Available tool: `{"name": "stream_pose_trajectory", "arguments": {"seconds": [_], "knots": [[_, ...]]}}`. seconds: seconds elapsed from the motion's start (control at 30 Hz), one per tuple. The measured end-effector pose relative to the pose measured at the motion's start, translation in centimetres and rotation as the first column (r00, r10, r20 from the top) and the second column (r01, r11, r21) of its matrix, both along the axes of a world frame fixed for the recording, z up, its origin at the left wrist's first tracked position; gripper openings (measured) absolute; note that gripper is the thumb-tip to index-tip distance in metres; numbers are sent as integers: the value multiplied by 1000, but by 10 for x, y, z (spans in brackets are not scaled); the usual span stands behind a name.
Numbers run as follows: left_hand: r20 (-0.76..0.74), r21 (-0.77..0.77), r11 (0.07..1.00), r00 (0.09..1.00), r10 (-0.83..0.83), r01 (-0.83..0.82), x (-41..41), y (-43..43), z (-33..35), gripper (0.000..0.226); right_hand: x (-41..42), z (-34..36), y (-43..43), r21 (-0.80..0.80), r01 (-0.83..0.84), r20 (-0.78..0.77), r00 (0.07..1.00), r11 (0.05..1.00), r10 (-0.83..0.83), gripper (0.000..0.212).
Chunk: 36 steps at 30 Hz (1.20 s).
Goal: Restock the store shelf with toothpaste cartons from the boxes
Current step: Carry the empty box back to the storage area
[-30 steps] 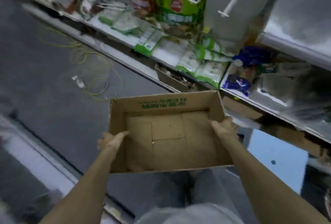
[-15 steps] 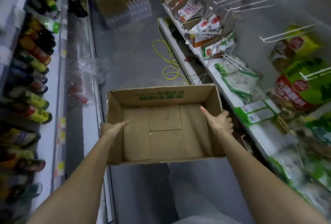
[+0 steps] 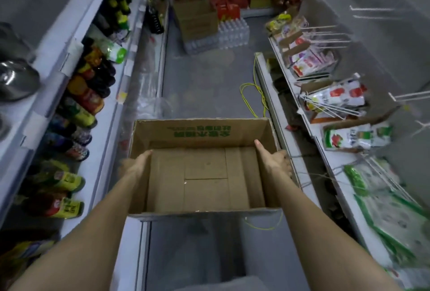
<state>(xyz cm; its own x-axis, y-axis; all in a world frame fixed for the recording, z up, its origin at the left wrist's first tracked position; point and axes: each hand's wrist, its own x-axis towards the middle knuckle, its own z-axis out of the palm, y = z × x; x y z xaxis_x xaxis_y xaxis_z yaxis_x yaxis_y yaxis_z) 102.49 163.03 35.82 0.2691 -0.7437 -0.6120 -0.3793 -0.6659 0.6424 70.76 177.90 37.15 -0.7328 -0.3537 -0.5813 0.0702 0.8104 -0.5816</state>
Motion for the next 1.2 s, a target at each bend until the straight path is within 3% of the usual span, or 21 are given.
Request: {"name": "stream_pose_trajectory", "arguments": {"seconds": [0.07, 0.17, 0.27, 0.43, 0.57, 0.67, 0.83, 0.93, 1.0, 1.03, 1.13, 1.2], "knots": [[39, -11, 999, 999, 32, -31, -7, -66, -1, 110, -5, -4, -60, 14, -16, 16, 1000, 1000, 16, 104], [-18, -8, 997, 997, -72, 72, -37, -172, 22, 125, -15, -8, -155, 18, 37, 77, 996, 999, -38, 108], [155, -97, 983, 978, -142, 158, -63, -278, 49, 105, -26, 2, -241, 13, 112, 80, 990, 994, -112, 110], [326, -147, 953, 923, -206, 265, -115, -434, 77, 102, -63, 27, -361, -55, 249, 102, 965, 967, -243, 105], [313, -166, 928, 910, -271, 334, -172, -547, 77, 111, -113, 30, -472, -38, 305, 97, 949, 952, -300, 107], [316, -124, 929, 901, -298, 350, -222, -630, 73, 101, -166, 29, -559, -10, 282, 91, 956, 959, -280, 107], [73, -149, 940, 951, -300, 308, -292, -771, 50, 73, -258, 20, -708, -22, 170, 29, 985, 985, -170, 111], [16, -129, 954, 962, -272, 271, -325, -845, 46, 82, -307, 31, -793, -18, 152, -33, 988, 988, -153, 111], [-3, -56, 965, 966, -258, 258, -345, -896, 42, 73, -333, 37, -842, -5, 117, -60, 991, 993, -117, 108], [-22, -16, 966, 965, -259, 259, -355, -924, 33, 76, -345, 39, -863, -12, 99, -61, 993, 995, -99, 107], [-16, 42, 957, 958, -287, 288, -385, -1045, -49, 119, -393, 41, -928, -11, 101, -29, 994, 995, -102, 107], [-32, 78, 941, 945, -327, 328, -433, -1094, -65, 126, -430, 27, -966, 23, 127, 3, 992, 992, -128, 105]]}}
